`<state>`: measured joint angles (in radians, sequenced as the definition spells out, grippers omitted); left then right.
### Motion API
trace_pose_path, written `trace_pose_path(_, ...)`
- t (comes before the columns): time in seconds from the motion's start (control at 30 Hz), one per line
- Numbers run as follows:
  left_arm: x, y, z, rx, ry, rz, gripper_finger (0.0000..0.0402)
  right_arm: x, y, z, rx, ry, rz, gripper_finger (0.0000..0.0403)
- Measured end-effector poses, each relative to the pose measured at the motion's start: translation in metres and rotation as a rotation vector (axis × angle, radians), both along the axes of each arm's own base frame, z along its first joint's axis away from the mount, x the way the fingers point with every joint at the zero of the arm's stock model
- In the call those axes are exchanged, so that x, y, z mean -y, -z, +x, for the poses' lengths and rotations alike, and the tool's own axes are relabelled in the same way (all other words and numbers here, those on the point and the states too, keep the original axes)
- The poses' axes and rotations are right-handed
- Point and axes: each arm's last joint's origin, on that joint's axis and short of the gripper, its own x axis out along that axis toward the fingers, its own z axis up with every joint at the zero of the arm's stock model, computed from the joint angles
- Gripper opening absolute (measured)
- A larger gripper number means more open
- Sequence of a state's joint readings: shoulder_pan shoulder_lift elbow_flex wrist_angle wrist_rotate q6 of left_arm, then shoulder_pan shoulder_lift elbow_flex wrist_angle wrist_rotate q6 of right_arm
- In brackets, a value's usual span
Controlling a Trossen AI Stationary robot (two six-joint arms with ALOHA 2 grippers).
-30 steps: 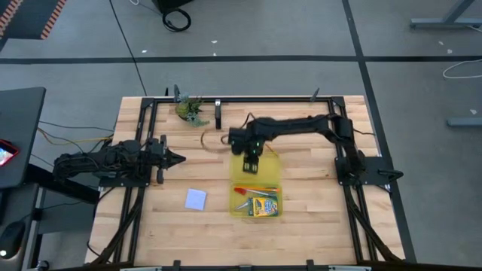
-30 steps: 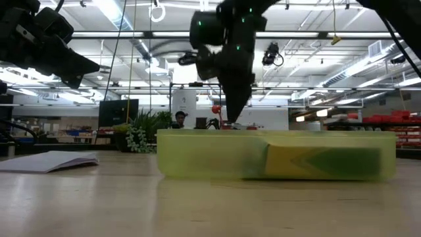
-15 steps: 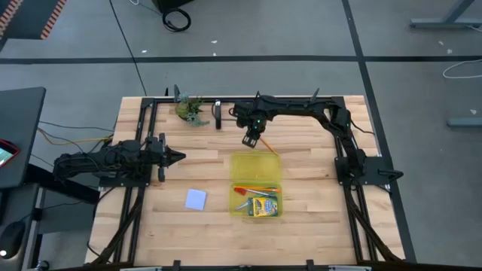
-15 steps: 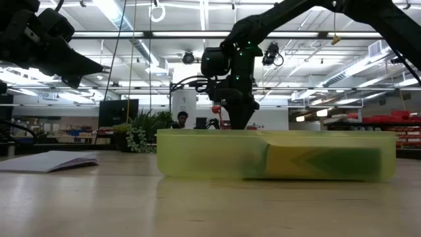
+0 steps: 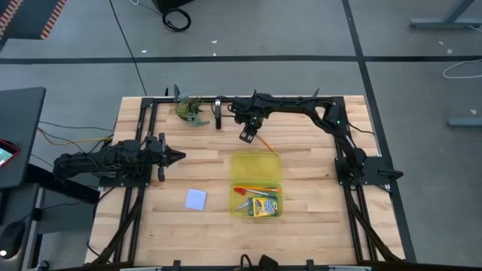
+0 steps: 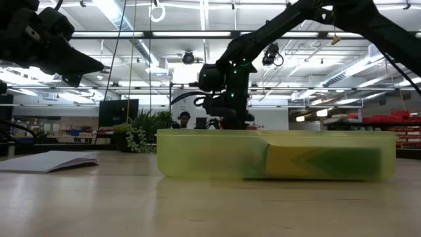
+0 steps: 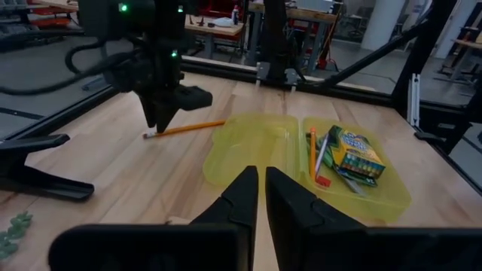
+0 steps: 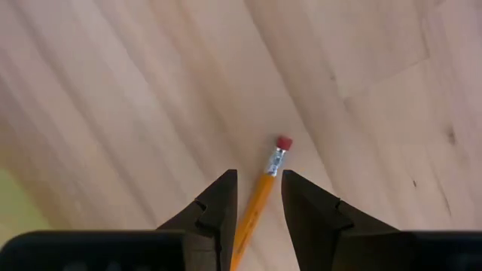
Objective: Pack school essentials
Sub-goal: Put the yellow pencil into the yellow supply box
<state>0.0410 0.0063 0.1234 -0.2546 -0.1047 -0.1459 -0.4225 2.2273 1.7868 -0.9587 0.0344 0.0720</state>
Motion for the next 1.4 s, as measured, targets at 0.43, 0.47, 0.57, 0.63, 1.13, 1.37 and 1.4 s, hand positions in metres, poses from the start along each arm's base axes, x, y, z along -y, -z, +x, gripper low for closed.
trace_pose_path(0.43,0.0,0.001,0.0,-0.005,0.001,-0.001,0.0033,0.008,0.016,0.0,-0.033,0.021,0.014,0.0108)
trace_pose_path(0.47,0.0,0.001,0.0,-0.006,0.0,-0.001,0.0033,0.008,0.017,-0.001,-0.03,0.021,0.024,0.0105)
trace_pose_path(0.57,0.0,0.001,0.0,-0.005,0.001,0.0,0.0038,0.009,0.019,-0.002,-0.021,0.023,0.048,0.0092)
trace_pose_path(0.63,0.0,0.001,0.0,-0.005,0.001,0.0,0.0041,0.009,0.02,-0.003,-0.011,0.021,0.068,0.0083)
trace_pose_path(1.13,0.0,0.001,0.0,-0.009,0.002,0.002,0.0045,-0.005,0.022,0.002,-0.038,-0.069,0.033,0.0027)
trace_pose_path(1.37,0.0,0.001,0.0,-0.009,0.002,0.003,0.0041,-0.007,0.015,-0.001,-0.044,-0.08,0.031,0.0027)
trace_pose_path(1.4,0.0,0.001,0.0,-0.009,0.002,0.003,0.004,-0.009,0.013,-0.002,-0.06,-0.082,0.043,0.0027)
